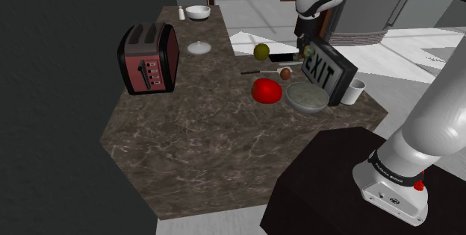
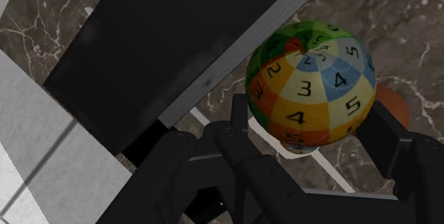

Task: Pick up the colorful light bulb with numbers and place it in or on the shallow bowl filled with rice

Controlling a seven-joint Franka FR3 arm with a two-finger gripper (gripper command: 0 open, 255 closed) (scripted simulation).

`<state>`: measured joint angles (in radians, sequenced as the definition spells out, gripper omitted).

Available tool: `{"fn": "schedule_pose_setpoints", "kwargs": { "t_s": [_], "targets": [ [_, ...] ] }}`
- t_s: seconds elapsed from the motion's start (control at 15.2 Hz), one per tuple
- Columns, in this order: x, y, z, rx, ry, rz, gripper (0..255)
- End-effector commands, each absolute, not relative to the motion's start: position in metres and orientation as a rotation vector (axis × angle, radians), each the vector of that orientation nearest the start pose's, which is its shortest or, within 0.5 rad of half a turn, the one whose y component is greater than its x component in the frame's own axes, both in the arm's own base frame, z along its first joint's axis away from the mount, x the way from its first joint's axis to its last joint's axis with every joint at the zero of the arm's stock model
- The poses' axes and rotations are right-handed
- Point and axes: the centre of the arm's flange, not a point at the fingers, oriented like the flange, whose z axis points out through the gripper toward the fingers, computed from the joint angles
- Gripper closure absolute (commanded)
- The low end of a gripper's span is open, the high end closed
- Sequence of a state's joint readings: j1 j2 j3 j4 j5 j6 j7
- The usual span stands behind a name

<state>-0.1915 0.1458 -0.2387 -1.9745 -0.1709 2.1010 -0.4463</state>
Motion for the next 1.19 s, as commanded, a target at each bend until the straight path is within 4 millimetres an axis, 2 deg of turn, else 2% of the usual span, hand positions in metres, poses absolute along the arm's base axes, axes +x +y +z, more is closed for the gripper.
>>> {"fn": "schedule_pose_setpoints", "kwargs": {
  "t_s": [0.0, 1.12],
  "targets": [
    [0.528, -0.249, 0.409, -3.291, -0.174, 0.152, 255],
    [0.528, -0.249, 0.495, -3.291, -0.174, 0.152, 255]
  ]
}}
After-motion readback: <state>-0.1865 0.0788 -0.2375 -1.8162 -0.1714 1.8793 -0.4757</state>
